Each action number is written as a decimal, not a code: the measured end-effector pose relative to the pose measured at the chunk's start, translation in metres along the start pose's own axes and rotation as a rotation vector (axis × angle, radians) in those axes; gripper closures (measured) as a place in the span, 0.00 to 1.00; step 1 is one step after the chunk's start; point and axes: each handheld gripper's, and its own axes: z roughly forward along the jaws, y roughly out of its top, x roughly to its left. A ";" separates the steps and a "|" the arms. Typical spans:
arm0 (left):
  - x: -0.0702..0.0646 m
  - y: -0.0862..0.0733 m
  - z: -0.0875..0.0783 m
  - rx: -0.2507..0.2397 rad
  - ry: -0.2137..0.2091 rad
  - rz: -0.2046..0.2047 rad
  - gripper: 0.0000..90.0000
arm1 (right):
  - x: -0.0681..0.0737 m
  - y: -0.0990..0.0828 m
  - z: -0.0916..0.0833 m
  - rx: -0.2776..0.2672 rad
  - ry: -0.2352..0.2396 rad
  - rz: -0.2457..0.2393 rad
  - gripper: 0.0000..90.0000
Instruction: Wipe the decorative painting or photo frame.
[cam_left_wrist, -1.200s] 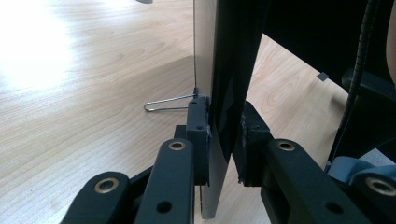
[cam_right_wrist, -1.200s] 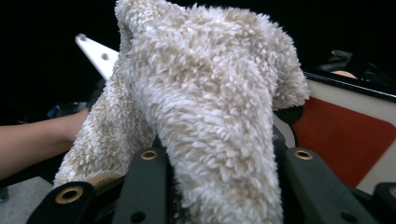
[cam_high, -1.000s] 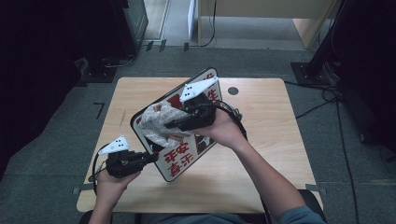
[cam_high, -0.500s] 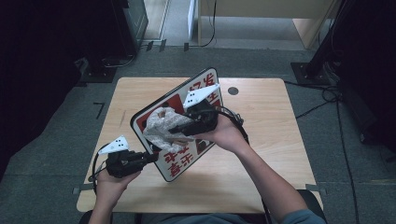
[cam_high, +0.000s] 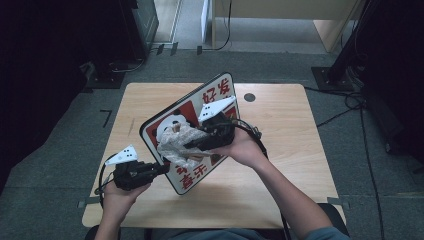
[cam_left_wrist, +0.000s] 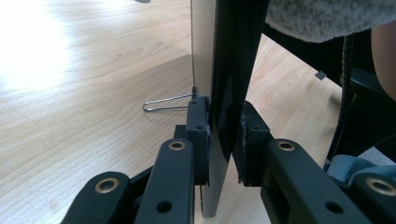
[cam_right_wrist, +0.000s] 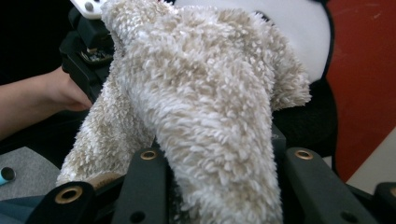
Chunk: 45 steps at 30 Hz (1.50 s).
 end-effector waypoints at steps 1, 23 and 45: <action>0.000 0.000 0.000 0.000 0.000 0.000 0.87 | -0.001 -0.001 0.001 -0.001 0.002 -0.002 0.72; 0.001 0.001 0.000 0.007 -0.009 0.002 0.87 | 0.000 -0.032 0.015 0.067 0.011 0.021 0.72; 0.002 0.001 0.000 0.013 -0.015 0.001 0.87 | 0.002 -0.071 0.034 0.133 0.029 0.047 0.71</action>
